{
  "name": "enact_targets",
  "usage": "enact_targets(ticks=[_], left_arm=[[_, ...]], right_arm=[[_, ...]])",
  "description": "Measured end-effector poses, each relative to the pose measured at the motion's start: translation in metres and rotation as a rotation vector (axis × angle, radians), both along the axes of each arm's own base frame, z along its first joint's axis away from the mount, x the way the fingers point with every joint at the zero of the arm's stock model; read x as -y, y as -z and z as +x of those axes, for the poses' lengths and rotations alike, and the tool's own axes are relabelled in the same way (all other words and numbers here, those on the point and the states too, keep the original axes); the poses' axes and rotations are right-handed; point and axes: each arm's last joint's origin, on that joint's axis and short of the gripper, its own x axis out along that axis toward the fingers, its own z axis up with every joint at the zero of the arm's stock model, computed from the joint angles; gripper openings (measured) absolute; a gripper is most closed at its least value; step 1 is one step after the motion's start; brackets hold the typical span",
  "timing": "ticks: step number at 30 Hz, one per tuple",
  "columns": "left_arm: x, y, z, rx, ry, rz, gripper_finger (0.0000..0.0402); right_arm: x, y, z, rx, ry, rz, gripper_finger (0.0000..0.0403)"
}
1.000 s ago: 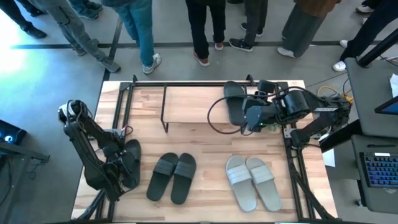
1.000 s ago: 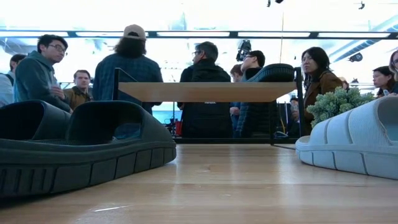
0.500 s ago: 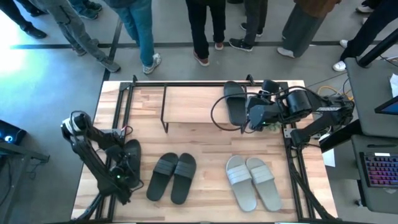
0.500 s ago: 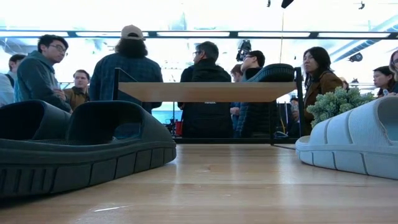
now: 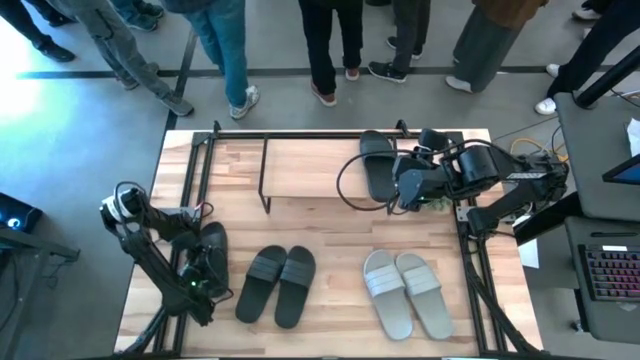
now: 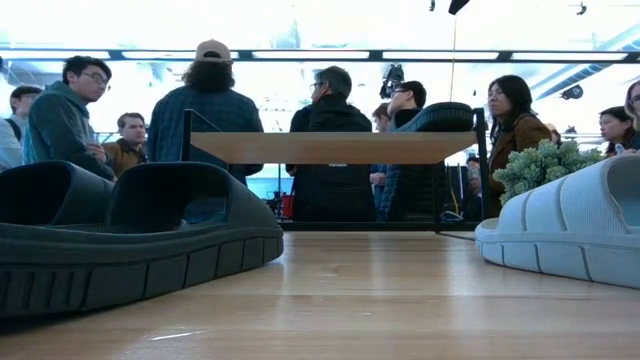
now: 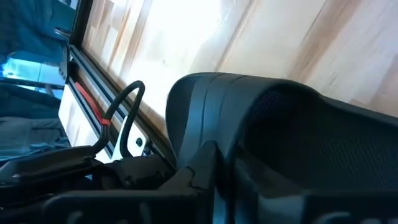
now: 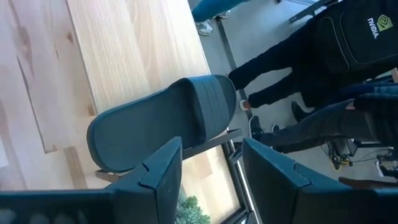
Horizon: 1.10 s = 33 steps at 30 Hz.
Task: Pick and place slides into the shelf
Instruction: Put the black slide on the shelf
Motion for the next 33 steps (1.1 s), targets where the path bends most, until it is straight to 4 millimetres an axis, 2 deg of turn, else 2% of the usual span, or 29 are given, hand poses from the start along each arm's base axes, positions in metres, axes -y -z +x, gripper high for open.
enact_targets(ticks=[4, 7, 11, 14, 18, 22, 25, 30, 33], left_arm=[[0.002, -0.008, 0.005, 0.019, -0.021, -0.045, 0.0003], [0.011, -0.026, 0.012, 0.096, 0.0, -0.115, 0.0002], [0.022, -0.055, 0.02, 0.179, 0.031, -0.19, 0.0001], [0.024, -0.084, 0.021, 0.162, 0.048, -0.156, 0.0001], [0.026, -0.118, 0.03, 0.268, 0.125, -0.244, 0.0001], [0.019, -0.14, 0.043, 0.362, 0.184, -0.228, 0.0], [0.007, -0.155, 0.053, 0.452, 0.242, -0.148, 0.0], [-0.026, -0.178, 0.076, 0.599, 0.291, 0.105, 0.0], [-0.05, -0.185, 0.091, 0.562, 0.294, 0.28, 0.0]], right_arm=[[0.0, -0.001, 0.0, 0.005, 0.001, 0.001, 0.016], [0.0, -0.003, -0.001, 0.015, 0.004, 0.004, 0.016], [0.0, -0.006, -0.001, 0.03, 0.005, 0.007, 0.016], [0.0, -0.006, -0.002, 0.038, 0.006, 0.006, 0.016], [0.001, -0.007, -0.002, 0.051, 0.016, 0.001, 0.016], [0.001, -0.009, -0.001, 0.089, 0.024, 0.006, 0.016], [0.001, -0.01, -0.001, 0.105, 0.025, 0.009, 0.016], [0.001, -0.011, -0.002, 0.117, 0.031, 0.011, 0.016], [0.001, -0.011, -0.001, 0.145, 0.052, 0.024, 0.016]])
